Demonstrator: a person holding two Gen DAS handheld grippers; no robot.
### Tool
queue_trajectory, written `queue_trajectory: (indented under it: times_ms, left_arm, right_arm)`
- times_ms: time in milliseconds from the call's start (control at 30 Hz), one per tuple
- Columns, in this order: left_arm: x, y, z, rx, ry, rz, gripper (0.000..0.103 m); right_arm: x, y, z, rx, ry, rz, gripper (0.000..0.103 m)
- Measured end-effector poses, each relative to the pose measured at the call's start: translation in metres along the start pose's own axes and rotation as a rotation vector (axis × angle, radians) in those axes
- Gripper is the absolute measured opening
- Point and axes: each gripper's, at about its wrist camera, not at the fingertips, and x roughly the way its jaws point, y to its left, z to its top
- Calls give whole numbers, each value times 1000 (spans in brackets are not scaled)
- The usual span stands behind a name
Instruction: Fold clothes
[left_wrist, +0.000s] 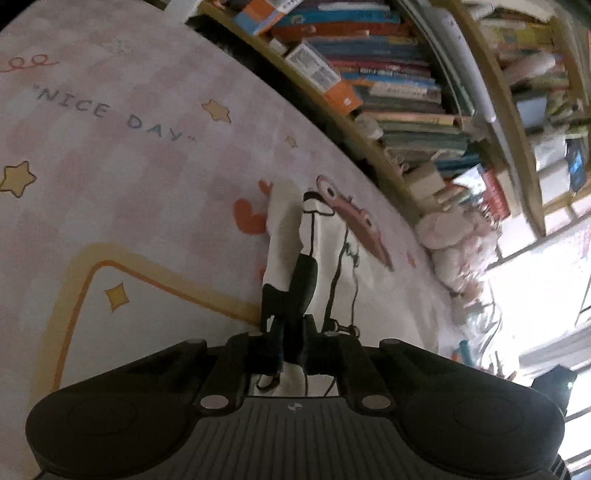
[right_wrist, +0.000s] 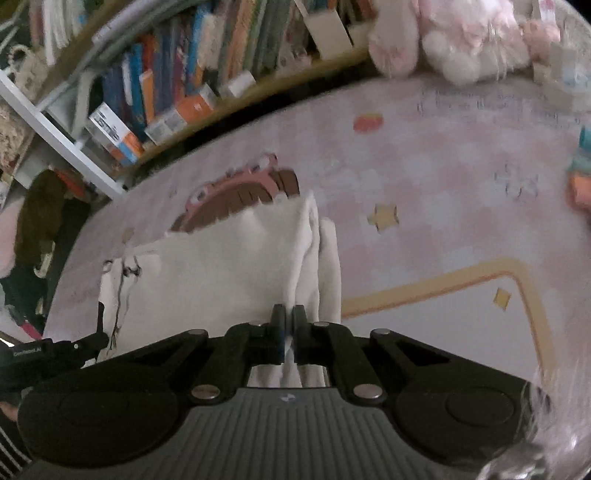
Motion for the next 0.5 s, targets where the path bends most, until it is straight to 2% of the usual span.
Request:
queue_trajectory:
  times_ms: [100, 233, 300, 333, 367, 400, 433, 500]
  left_arm:
    - [-2, 3, 1, -10, -13, -16, 9]
    - [-13, -5, 2, 25, -31, 14, 13]
    - [-19, -13, 3, 66, -34, 39, 23]
    - [-22, -17, 3, 91, -33, 54, 35]
    - [-23, -21, 2, 120, -33, 75, 51]
    - [-23, -26, 1, 146, -33, 99, 58]
    - [-23, -30, 0, 172, -34, 123, 67]
    - [-21, -34, -3, 201, -27, 153, 73]
  right_arm:
    - [5, -1, -1, 10, 2, -2, 4]
    - [0, 0, 1, -6, 6, 8, 5]
    - [-5, 1, 3, -1, 0, 12, 12]
    - [-8, 1, 4, 1, -6, 7, 17]
    - [-10, 2, 4, 1, -11, -2, 33]
    - [-12, 2, 5, 0, -16, -13, 49]
    - [-13, 2, 6, 0, -20, -20, 53]
    - [-15, -1, 7, 9, -17, -19, 54]
